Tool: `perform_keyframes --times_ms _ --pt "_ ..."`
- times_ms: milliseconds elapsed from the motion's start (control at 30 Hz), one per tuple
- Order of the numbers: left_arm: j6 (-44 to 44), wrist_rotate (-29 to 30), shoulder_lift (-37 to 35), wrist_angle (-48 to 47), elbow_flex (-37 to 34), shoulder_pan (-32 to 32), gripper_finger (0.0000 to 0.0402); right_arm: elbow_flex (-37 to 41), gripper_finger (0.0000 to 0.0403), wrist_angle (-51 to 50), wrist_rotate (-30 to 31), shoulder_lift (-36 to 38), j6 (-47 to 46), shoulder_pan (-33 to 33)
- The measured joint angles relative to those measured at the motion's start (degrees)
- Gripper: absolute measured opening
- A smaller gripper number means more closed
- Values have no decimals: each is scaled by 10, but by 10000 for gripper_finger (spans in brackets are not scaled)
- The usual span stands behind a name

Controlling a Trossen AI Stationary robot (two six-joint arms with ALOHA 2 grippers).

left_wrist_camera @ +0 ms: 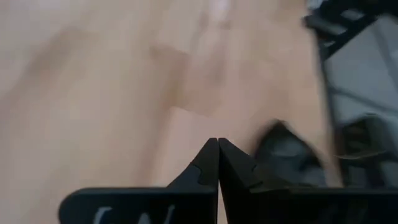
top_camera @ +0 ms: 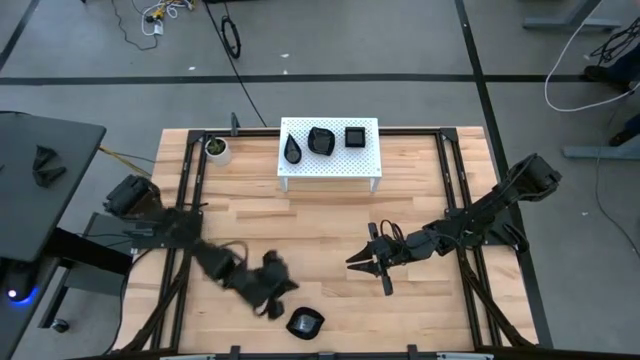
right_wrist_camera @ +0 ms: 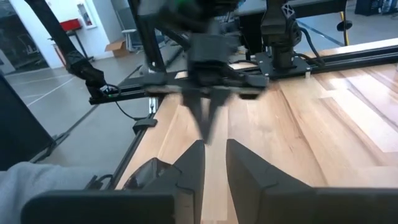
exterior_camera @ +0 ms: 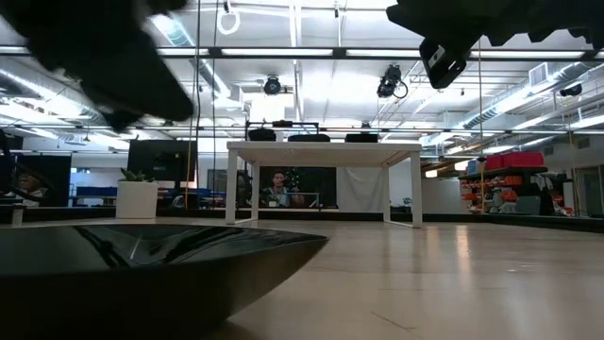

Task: Pick & Place Mini shaped plates
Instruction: Stack the black leaf-shaped plate on top of the other black leaf-shaped plate on the shelf

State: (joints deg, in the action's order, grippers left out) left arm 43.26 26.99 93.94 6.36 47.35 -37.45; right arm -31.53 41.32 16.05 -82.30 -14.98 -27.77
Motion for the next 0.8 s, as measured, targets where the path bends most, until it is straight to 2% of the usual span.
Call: perform_keyframes --times_ms 100,167,267,433,600,800 --pt "76 55 0 -3 0 -67 8 0 68 0 0 0 0 0" --pt "122 69 7 0 0 -102 11 0 68 0 0 0 2 0" --pt "159 50 21 1 0 -135 12 0 68 2 0 0 9 3" --pt "147 34 62 62 0 -154 28 0 68 2 0 0 5 10" --pt "104 27 99 150 0 -158 99 0 68 3 0 0 5 10" --pt "139 53 123 156 0 -150 203 0 68 3 0 0 10 10"
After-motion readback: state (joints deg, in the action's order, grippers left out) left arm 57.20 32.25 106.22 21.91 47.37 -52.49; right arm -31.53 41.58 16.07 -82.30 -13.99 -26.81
